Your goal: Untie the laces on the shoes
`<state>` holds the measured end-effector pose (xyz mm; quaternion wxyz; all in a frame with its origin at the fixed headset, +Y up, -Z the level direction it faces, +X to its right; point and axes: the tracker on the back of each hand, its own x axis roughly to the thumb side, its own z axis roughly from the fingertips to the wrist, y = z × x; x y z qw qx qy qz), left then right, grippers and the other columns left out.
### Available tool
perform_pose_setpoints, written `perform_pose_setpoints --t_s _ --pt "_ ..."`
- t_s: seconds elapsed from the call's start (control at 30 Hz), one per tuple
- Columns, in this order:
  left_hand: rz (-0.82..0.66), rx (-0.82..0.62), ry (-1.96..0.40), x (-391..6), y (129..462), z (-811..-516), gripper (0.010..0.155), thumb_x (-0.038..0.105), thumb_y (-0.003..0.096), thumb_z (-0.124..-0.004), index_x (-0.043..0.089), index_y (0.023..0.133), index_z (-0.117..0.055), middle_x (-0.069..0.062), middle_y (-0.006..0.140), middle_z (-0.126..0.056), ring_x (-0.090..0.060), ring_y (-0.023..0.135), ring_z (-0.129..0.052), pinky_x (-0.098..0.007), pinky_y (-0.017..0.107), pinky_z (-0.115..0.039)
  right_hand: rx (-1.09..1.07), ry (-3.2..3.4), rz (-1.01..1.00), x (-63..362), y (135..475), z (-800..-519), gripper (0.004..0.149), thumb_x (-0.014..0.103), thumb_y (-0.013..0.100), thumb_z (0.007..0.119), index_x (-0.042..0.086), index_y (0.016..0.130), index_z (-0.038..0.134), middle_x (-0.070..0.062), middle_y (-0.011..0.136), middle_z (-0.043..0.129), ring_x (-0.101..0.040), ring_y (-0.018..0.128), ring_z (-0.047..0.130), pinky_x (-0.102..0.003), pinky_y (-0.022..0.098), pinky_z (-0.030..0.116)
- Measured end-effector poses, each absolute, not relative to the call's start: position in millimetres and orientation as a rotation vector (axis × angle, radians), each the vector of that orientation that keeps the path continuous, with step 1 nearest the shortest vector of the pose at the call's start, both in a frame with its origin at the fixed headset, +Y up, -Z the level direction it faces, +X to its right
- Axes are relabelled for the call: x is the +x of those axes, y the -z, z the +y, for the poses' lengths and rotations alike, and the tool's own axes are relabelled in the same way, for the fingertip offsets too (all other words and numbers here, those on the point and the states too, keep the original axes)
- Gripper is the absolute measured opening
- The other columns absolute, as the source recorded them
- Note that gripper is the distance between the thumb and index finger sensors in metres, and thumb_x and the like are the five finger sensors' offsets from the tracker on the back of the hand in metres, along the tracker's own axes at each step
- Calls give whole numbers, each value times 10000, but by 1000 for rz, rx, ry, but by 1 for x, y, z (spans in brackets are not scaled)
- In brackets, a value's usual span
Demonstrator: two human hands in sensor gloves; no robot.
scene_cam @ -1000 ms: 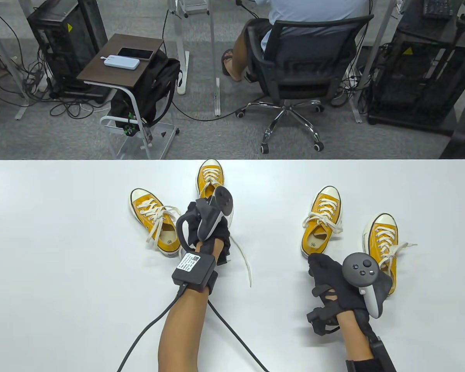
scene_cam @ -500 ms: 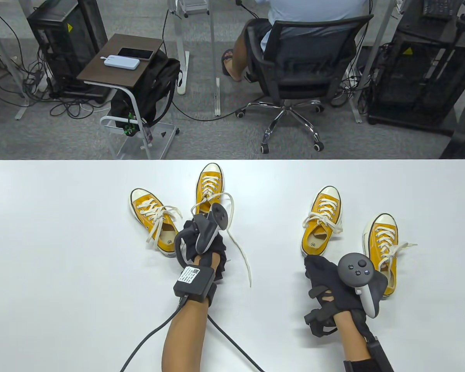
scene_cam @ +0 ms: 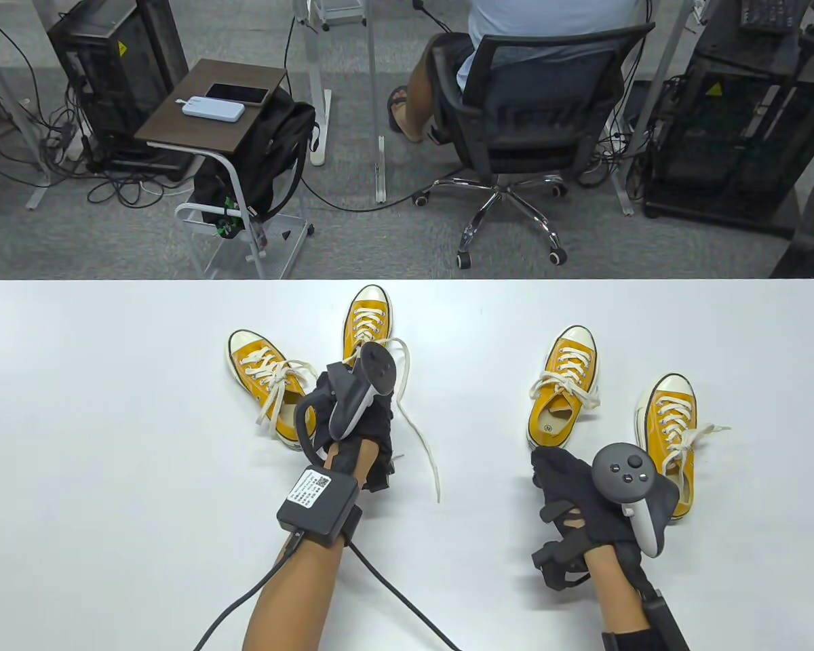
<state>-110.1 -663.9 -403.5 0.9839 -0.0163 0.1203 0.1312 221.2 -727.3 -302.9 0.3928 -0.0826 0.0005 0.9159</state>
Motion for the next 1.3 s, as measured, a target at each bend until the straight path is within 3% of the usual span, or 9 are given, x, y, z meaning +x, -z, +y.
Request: perform_pose_setpoints --t_s 0.1,0.23,0.43,0.67,0.83,0.97,1.13,1.3 --pt "257 -29 -267 -126 392 -641 651 562 465 -730 308 1064 -727 -155 951 -812 -432 761 -810 -512 501 -748 -207 -2321 -2 222 302 -727 442 359 481 775 133 856 833 -183 728 977 -378 424 992 -530 300 828" --pt "303 -40 -221 -151 382 -633 651 562 463 -736 304 1061 -735 -152 941 -822 -429 752 -819 -510 497 -753 -206 -2320 -9 222 302 -726 440 359 480 775 135 855 834 -183 726 978 -379 423 993 -530 299 828" --pt "401 -140 -198 -182 378 -667 643 554 460 -751 310 1055 -741 -144 910 -846 -422 728 -834 -504 483 -760 -203 -2316 -10 223 302 -725 441 360 480 775 135 854 834 -183 722 980 -379 424 992 -530 299 828" --pt "433 -243 -123 -196 380 -721 613 556 455 -754 406 1049 -729 -116 876 -876 -403 722 -852 -491 482 -772 -206 -2315 -2 223 302 -725 440 359 480 774 133 853 835 -183 721 980 -377 420 993 -530 298 828" --pt "423 -215 -156 -199 383 -740 559 527 451 -770 417 999 -784 -87 764 -956 -382 646 -913 -480 443 -799 -209 -2321 3 222 302 -726 441 359 481 774 132 853 836 -183 720 980 -378 420 993 -530 298 828" --pt "382 -168 -159 -195 382 -745 433 485 447 -773 398 854 -894 -58 713 -999 -354 587 -956 -462 403 -822 -210 -2322 6 222 302 -726 440 359 481 774 132 852 836 -184 720 980 -380 423 992 -531 299 828" --pt "381 -26 -161 -193 378 -738 402 441 438 -777 373 804 -930 -83 679 -1014 -332 562 -981 -435 376 -847 -214 -2322 5 222 302 -726 439 358 481 774 132 852 837 -184 720 980 -378 421 993 -531 299 828" --pt "418 26 -207 -200 374 -721 400 419 436 -779 359 797 -941 -91 687 -1014 -343 580 -979 -434 386 -851 -219 -2322 15 222 302 -726 438 356 481 774 131 851 838 -185 719 980 -381 423 991 -532 299 827"
